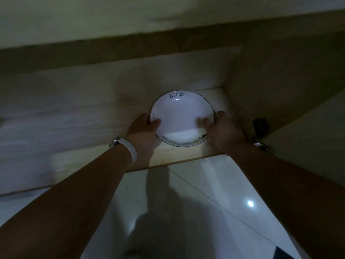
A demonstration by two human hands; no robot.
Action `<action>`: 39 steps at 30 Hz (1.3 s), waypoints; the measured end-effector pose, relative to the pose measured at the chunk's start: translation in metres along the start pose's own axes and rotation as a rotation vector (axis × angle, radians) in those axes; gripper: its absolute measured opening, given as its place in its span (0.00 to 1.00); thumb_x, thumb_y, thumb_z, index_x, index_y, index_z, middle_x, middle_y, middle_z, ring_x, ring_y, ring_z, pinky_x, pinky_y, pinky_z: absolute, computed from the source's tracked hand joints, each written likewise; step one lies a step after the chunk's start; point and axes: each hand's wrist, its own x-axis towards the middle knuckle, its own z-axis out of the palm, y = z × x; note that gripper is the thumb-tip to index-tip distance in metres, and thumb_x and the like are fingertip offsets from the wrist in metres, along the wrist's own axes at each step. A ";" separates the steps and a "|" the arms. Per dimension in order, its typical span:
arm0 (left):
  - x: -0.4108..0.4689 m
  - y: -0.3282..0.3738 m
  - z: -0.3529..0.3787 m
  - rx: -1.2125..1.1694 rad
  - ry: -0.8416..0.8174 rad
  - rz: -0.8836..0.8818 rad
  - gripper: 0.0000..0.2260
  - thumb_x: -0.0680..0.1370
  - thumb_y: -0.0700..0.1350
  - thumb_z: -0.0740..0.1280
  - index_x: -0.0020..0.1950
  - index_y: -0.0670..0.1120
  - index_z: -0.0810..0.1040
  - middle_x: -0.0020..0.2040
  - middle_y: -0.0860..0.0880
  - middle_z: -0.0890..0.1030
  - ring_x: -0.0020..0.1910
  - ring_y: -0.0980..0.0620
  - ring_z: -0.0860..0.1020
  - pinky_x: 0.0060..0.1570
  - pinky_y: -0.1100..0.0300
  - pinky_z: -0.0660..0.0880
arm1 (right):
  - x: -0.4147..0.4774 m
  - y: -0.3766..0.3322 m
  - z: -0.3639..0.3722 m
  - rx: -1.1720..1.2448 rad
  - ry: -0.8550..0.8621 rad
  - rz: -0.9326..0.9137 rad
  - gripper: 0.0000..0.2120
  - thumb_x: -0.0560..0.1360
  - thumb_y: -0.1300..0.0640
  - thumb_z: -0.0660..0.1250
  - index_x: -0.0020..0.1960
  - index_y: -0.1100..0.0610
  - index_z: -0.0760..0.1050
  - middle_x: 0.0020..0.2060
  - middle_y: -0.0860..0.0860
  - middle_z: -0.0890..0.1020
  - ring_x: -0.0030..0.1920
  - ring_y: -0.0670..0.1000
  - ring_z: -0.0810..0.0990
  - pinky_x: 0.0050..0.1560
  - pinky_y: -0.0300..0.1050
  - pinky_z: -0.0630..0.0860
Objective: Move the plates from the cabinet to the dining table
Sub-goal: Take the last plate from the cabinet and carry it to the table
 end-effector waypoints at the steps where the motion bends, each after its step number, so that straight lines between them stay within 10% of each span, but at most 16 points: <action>1: 0.002 -0.001 0.003 -0.010 0.006 -0.008 0.13 0.79 0.52 0.65 0.57 0.44 0.76 0.47 0.48 0.79 0.45 0.48 0.76 0.39 0.60 0.68 | 0.002 0.001 0.003 0.045 -0.001 0.019 0.22 0.79 0.45 0.61 0.62 0.62 0.69 0.56 0.61 0.79 0.55 0.60 0.78 0.46 0.42 0.66; 9: 0.013 -0.005 0.008 -0.016 -0.035 0.027 0.05 0.80 0.44 0.62 0.50 0.45 0.77 0.38 0.52 0.77 0.36 0.57 0.74 0.25 0.72 0.65 | 0.011 0.002 0.026 0.230 0.071 0.083 0.14 0.77 0.59 0.63 0.60 0.63 0.73 0.57 0.60 0.80 0.59 0.59 0.77 0.47 0.37 0.65; 16: 0.002 -0.005 0.007 -0.085 -0.013 -0.020 0.14 0.79 0.47 0.64 0.60 0.40 0.75 0.52 0.44 0.80 0.49 0.44 0.78 0.40 0.59 0.73 | -0.012 0.009 0.027 0.398 0.070 0.031 0.10 0.78 0.64 0.60 0.58 0.67 0.71 0.50 0.61 0.79 0.53 0.60 0.78 0.43 0.34 0.67; 27: -0.090 0.011 -0.022 -0.331 -0.049 -0.088 0.06 0.79 0.40 0.64 0.55 0.45 0.76 0.49 0.46 0.80 0.48 0.46 0.79 0.43 0.52 0.78 | -0.113 0.003 -0.011 0.615 -0.069 0.189 0.04 0.74 0.63 0.60 0.48 0.57 0.70 0.41 0.52 0.77 0.40 0.51 0.77 0.39 0.44 0.77; 32: -0.159 0.035 -0.051 -0.229 -0.057 -0.077 0.11 0.80 0.40 0.64 0.62 0.41 0.74 0.53 0.43 0.79 0.45 0.47 0.78 0.27 0.65 0.75 | -0.178 -0.016 -0.055 0.507 -0.095 0.202 0.17 0.78 0.65 0.57 0.65 0.58 0.69 0.51 0.48 0.73 0.45 0.46 0.74 0.33 0.21 0.66; 39: -0.262 0.083 -0.093 -0.358 -0.021 -0.171 0.05 0.80 0.39 0.63 0.56 0.43 0.73 0.47 0.49 0.78 0.47 0.48 0.77 0.39 0.59 0.77 | -0.258 -0.047 -0.129 0.470 -0.122 0.185 0.12 0.76 0.63 0.58 0.59 0.58 0.70 0.51 0.52 0.77 0.51 0.54 0.77 0.43 0.39 0.75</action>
